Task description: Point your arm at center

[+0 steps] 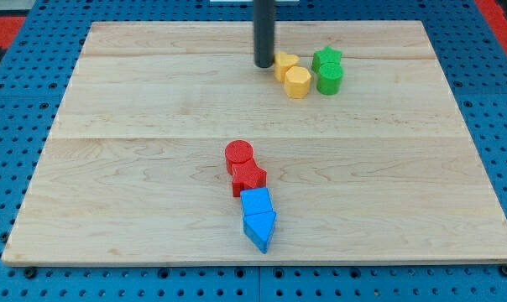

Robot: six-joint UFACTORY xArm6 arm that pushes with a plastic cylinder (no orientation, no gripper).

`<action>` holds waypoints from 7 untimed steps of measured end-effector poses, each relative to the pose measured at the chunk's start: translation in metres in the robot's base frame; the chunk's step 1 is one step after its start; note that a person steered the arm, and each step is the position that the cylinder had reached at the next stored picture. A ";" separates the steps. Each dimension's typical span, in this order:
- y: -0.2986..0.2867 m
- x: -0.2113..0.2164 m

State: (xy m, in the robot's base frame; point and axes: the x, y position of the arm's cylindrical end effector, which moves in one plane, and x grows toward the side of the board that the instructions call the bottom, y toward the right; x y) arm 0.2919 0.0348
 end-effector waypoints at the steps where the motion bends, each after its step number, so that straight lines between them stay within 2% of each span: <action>1: 0.016 0.003; 2: -0.070 0.014; 3: -0.103 0.048; 6: 0.022 0.064; 7: 0.043 0.065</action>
State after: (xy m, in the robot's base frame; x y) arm 0.3567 0.0775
